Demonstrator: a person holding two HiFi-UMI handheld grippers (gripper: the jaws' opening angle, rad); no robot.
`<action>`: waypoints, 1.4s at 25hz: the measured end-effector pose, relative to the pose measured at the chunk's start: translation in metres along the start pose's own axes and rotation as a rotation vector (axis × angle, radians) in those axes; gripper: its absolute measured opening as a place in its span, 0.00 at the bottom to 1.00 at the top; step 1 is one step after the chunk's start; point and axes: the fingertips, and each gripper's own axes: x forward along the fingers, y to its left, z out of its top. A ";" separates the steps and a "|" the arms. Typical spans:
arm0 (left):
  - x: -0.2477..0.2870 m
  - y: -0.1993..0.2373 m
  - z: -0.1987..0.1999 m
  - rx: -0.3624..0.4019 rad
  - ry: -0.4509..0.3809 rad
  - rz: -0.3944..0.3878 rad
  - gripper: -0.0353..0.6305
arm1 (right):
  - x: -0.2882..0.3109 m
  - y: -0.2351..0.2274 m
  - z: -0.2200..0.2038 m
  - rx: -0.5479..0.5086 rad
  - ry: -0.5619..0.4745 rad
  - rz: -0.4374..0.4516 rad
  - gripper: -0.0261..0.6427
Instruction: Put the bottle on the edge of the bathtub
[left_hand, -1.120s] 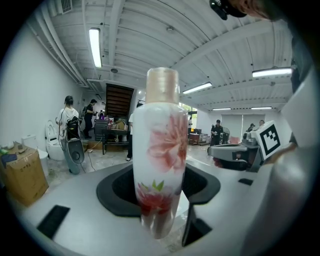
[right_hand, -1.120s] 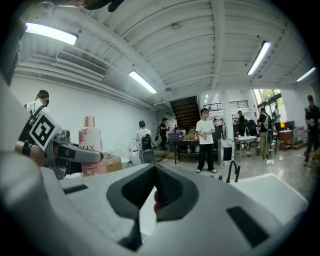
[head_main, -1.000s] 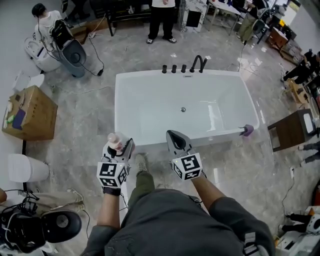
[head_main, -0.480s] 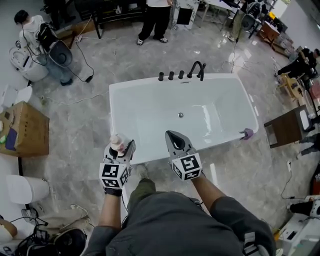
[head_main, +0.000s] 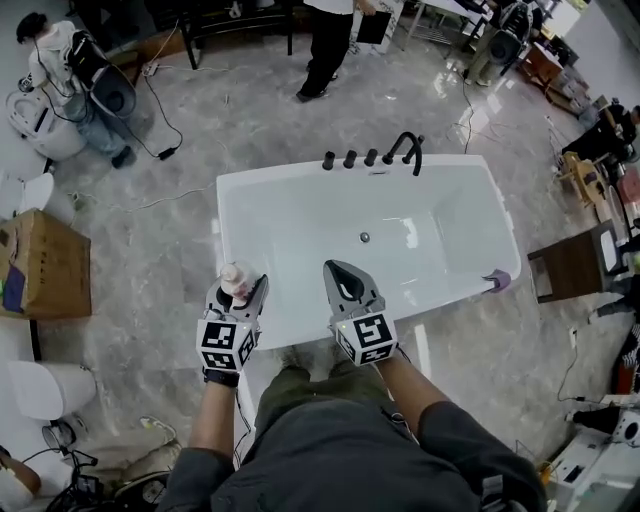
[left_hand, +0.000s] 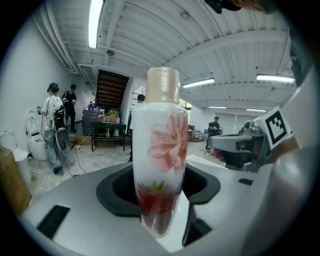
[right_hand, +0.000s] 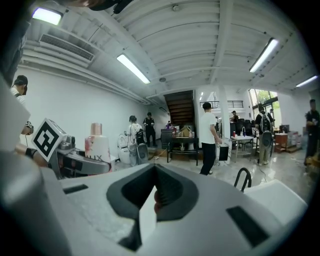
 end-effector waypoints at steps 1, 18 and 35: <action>0.008 0.003 -0.001 0.003 0.005 0.004 0.39 | 0.007 -0.004 0.000 0.000 -0.005 0.007 0.04; 0.175 0.064 -0.022 0.031 0.022 0.075 0.39 | 0.146 -0.095 -0.046 0.007 0.023 0.105 0.04; 0.351 0.140 -0.087 0.098 0.035 0.018 0.39 | 0.247 -0.143 -0.137 0.013 0.090 0.135 0.04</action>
